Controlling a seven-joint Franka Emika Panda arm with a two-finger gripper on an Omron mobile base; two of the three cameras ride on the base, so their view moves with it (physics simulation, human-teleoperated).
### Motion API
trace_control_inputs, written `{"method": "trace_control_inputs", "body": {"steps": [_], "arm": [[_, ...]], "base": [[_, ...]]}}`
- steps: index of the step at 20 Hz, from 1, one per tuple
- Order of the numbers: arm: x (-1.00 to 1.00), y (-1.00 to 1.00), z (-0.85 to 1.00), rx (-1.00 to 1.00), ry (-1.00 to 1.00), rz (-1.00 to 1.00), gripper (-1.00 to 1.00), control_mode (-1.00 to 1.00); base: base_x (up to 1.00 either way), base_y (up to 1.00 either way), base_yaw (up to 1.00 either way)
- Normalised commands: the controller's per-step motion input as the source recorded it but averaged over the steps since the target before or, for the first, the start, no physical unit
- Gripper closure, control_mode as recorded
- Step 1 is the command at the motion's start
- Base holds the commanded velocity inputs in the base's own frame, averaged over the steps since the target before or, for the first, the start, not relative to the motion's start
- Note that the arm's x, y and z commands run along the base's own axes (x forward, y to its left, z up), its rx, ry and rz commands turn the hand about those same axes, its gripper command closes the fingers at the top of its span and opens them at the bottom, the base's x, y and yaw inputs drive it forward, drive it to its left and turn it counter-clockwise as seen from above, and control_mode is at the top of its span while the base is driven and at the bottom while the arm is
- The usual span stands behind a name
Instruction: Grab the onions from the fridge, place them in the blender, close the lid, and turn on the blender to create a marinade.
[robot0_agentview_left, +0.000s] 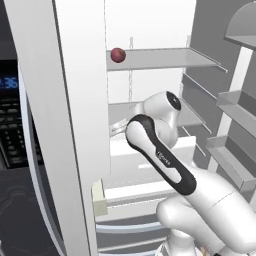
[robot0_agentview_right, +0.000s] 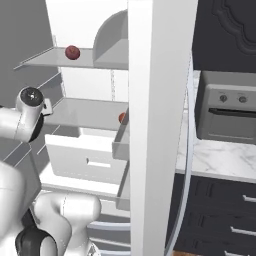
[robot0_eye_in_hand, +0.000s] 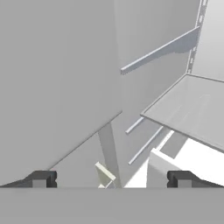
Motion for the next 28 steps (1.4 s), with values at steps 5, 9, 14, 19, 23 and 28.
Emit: {"method": "trace_control_inputs", "body": {"steps": [5, 9, 14, 19, 23, 28], "arm": [[-0.11, 0.24, 0.21, 0.01, -0.05, -0.01, -1.0, -1.0], [0.01, -0.72, 0.35, 0.0, 0.02, -0.21, -1.0, -1.0], [0.38, -0.68, -0.05, -0.01, 0.11, -0.36, -1.0, -1.0], [0.83, -0.77, -0.05, -0.07, 0.15, -0.37, -1.0, -1.0], [0.68, -0.76, -0.44, -0.16, 0.01, -0.31, -1.0, -1.0], [0.55, -0.59, -0.48, -0.19, 0.08, -0.27, -1.0, -1.0]], "base": [[0.0, 0.0, 0.0], [0.0, 0.0, 0.0], [0.0, 0.0, 0.0], [0.0, 0.0, 0.0], [0.0, 0.0, 0.0], [0.0, 0.0, 0.0]]}}
